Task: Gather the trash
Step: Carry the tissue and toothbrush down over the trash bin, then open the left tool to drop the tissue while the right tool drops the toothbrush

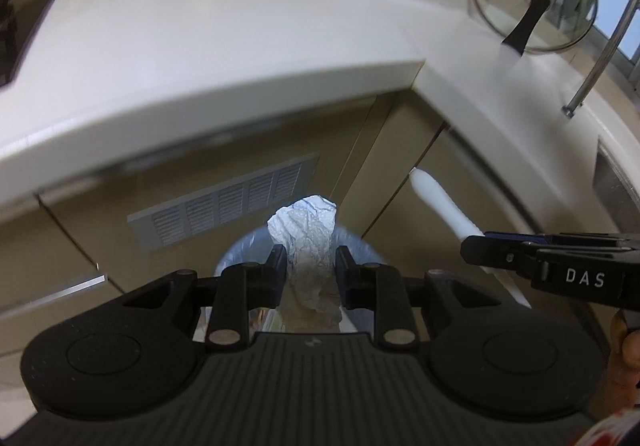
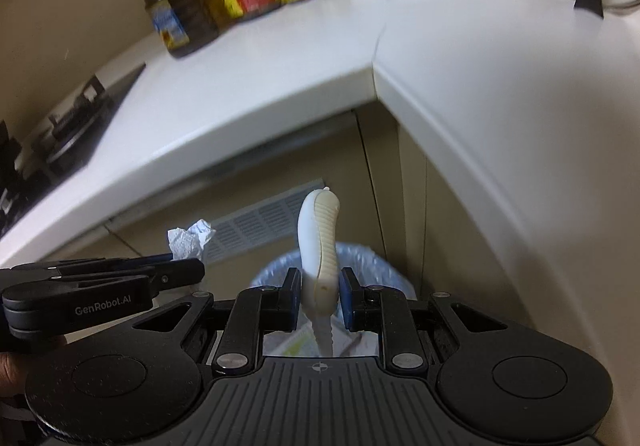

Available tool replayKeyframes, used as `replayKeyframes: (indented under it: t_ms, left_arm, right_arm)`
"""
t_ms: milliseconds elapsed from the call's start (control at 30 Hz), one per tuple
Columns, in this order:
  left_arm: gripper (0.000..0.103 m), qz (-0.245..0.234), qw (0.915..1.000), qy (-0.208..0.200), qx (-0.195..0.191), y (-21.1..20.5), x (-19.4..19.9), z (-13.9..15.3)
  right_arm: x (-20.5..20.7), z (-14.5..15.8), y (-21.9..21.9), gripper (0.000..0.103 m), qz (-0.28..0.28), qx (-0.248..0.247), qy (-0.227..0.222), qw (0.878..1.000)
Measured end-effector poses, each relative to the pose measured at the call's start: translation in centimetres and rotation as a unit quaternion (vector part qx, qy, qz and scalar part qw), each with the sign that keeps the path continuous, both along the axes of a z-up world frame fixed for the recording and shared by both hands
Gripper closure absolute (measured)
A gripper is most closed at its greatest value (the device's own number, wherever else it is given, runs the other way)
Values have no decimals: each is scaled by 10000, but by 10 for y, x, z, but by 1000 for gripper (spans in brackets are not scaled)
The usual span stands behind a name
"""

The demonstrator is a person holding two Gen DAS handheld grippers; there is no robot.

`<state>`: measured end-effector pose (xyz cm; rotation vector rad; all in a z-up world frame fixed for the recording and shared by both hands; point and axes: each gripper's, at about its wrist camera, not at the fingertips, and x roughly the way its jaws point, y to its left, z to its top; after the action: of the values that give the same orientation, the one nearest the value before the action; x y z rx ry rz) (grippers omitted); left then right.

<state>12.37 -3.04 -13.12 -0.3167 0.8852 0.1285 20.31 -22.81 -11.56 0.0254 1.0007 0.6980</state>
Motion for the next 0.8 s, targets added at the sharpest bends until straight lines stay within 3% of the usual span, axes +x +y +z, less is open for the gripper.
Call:
replayKeyframes:
  t_ms: [800]
  left_arm:
    - [80,308,9957,824,-292,-2,-7,-91]
  right_arm:
    - [3,-97,31,82,616,-547,565,9950]
